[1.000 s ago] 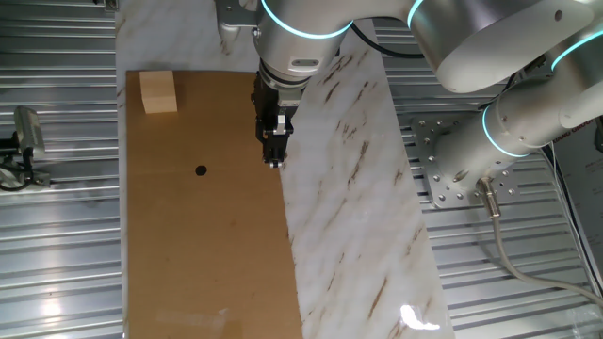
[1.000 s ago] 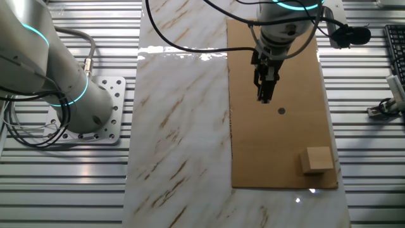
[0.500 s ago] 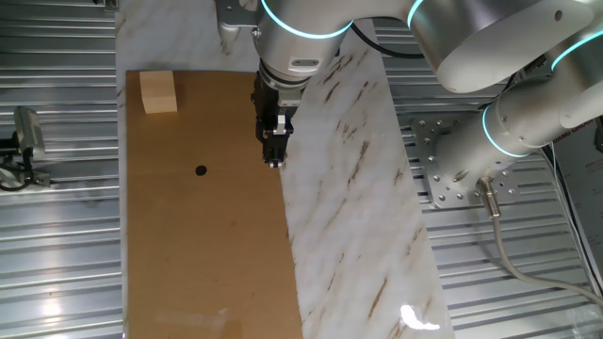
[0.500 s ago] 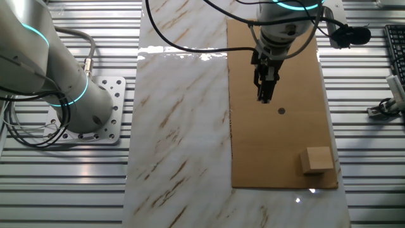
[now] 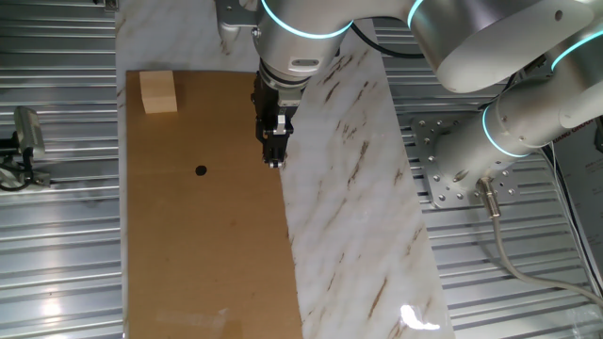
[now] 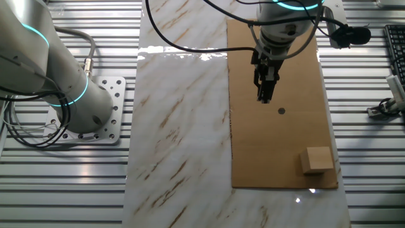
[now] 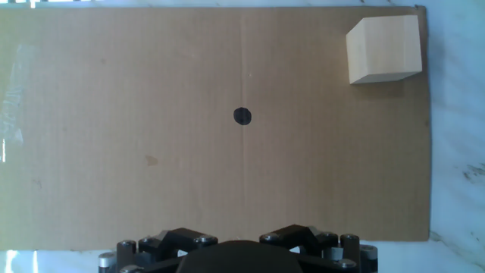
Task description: Hold a small block with the gripper and sweep it from left to right on the table
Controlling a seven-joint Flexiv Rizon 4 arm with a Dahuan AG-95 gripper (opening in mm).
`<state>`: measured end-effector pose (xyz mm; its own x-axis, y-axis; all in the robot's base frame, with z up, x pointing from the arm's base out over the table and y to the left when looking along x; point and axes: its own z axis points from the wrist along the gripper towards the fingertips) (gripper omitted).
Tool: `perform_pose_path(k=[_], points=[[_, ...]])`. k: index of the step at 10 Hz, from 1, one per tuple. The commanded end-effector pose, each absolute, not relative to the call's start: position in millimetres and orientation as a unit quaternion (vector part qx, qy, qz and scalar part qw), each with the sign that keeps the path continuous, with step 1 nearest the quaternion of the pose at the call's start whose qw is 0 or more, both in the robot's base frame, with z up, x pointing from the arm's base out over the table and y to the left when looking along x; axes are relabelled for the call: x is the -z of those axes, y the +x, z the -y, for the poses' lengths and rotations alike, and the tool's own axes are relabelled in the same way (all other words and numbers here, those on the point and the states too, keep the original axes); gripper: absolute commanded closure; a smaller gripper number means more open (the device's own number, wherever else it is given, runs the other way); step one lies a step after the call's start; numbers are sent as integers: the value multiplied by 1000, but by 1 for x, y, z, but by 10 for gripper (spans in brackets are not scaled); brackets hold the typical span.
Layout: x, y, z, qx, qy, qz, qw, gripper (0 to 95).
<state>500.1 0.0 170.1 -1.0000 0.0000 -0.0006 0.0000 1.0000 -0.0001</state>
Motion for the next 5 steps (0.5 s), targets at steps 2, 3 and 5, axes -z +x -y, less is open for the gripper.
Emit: perform_pose_path(k=[2,3,5], points=[[-170,500,0,-5,19,-1000,6,950],[-170,500,0,-5,20,-1000,5,950],[-170,500,0,-3,20,-1000,6,950]])
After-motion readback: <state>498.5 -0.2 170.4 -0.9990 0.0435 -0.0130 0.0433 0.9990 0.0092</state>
